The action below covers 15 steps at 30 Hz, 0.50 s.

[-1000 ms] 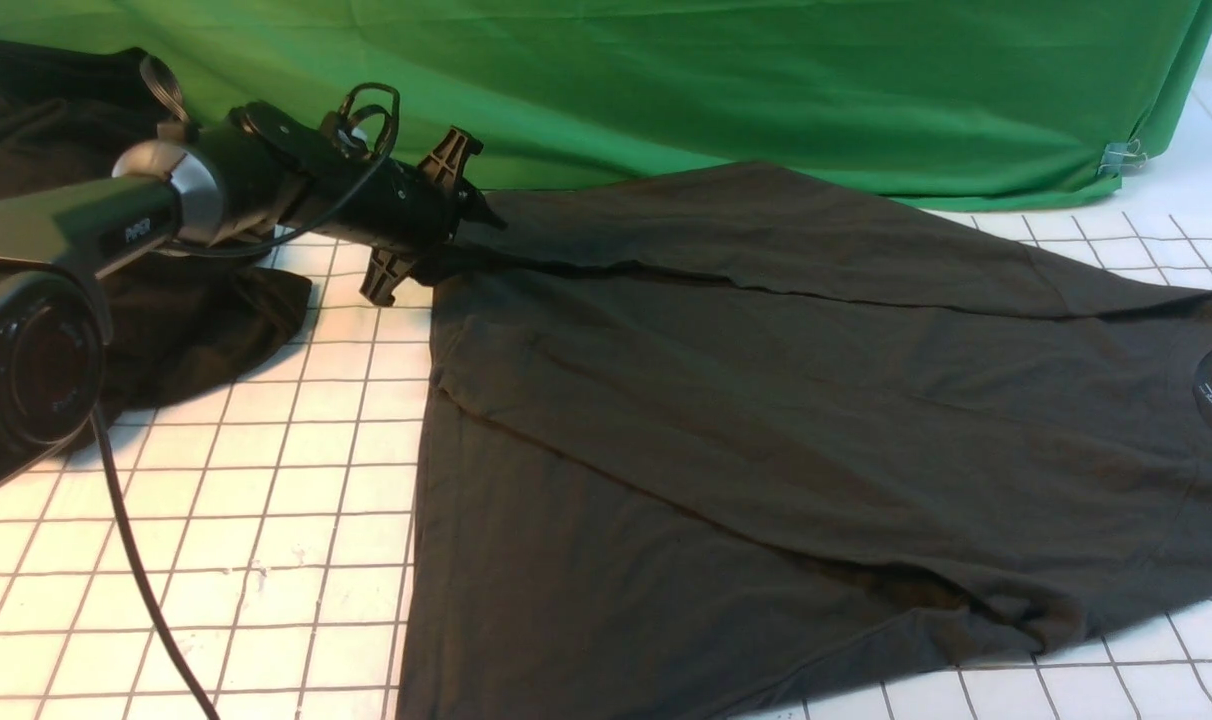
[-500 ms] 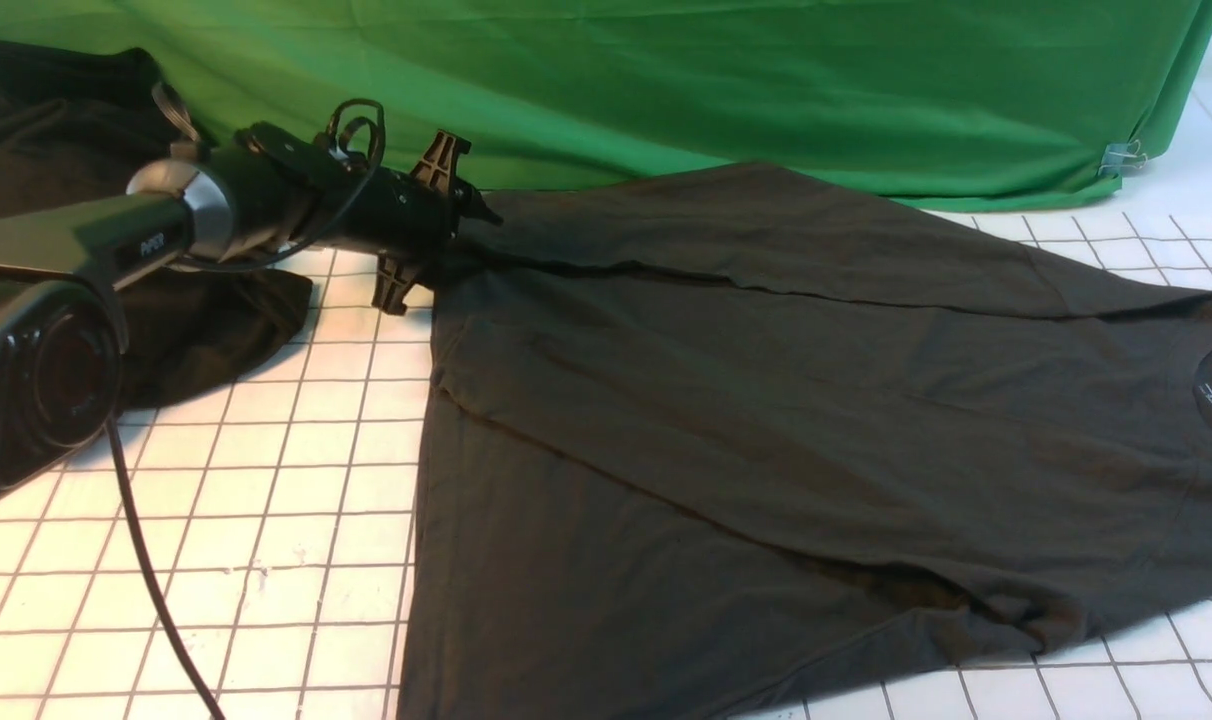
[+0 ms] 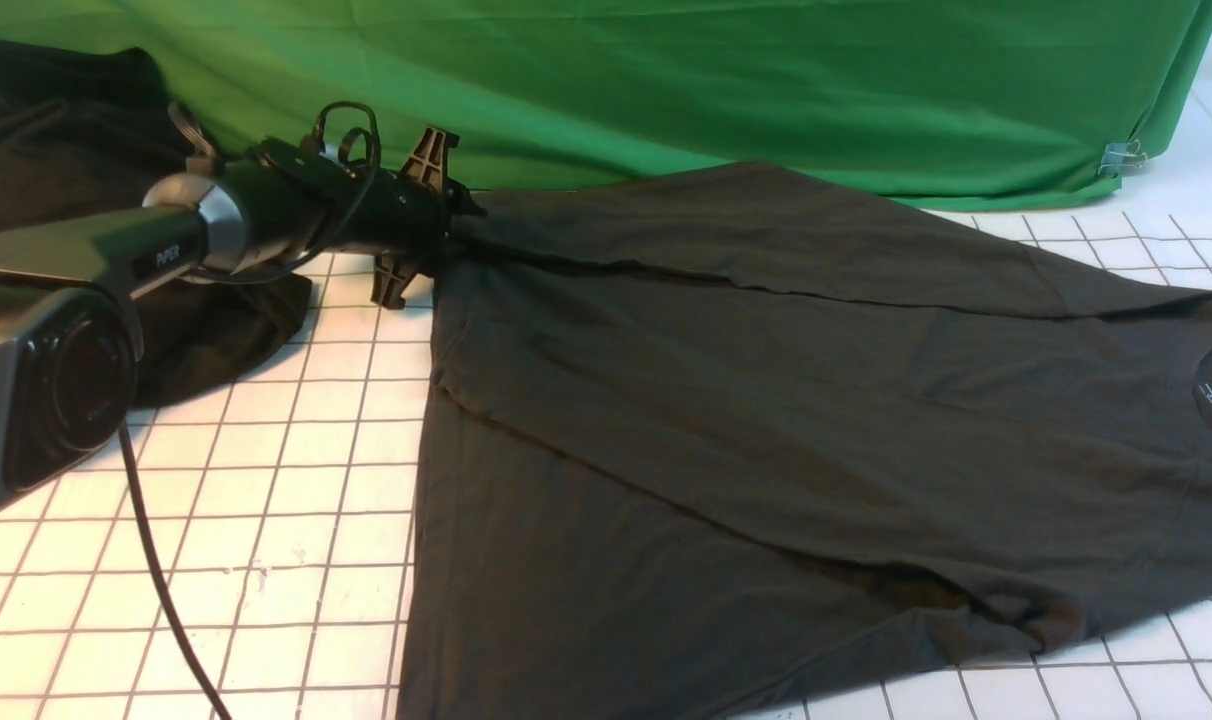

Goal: Fold a long-sleeved shirt over a white checkered tablecloth.
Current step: 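Grab the top left corner of the dark shirt with the left gripper, then fold the left side of the dark shirt inward over its body with the left gripper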

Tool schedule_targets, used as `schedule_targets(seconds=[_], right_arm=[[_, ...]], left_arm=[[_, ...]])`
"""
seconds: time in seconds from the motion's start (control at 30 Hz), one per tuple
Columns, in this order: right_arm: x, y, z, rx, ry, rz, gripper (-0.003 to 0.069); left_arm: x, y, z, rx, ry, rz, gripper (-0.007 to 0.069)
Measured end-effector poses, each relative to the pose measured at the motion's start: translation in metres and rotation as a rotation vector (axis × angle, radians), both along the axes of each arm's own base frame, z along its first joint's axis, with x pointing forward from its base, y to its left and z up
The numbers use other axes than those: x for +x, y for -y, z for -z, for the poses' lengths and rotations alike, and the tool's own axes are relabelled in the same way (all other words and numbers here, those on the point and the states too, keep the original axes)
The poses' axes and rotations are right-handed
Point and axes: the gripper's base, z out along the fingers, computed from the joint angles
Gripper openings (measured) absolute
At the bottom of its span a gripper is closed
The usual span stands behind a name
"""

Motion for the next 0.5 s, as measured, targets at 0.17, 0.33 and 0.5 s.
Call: schedule_targets(seconds=[0.17, 0.33, 0.5], right_arm=[[0.0, 0.0, 0.0, 0.001, -0.001, 0.001, 0.0242], [0.0, 0.0, 0.0, 0.001, -0.001, 0.001, 0.0242], [0.0, 0.0, 0.0, 0.002, -0.001, 0.001, 0.0242]], left_arm=[[0.0, 0.0, 0.001, 0.07, 0.026, 0.05, 0.016], [-0.004, 0.003, -0.005, 0.099, 0.024, 0.131, 0.0015], [-0.009, 0.005, -0.051, 0.11, 0.096, 0.176, 0.0012]])
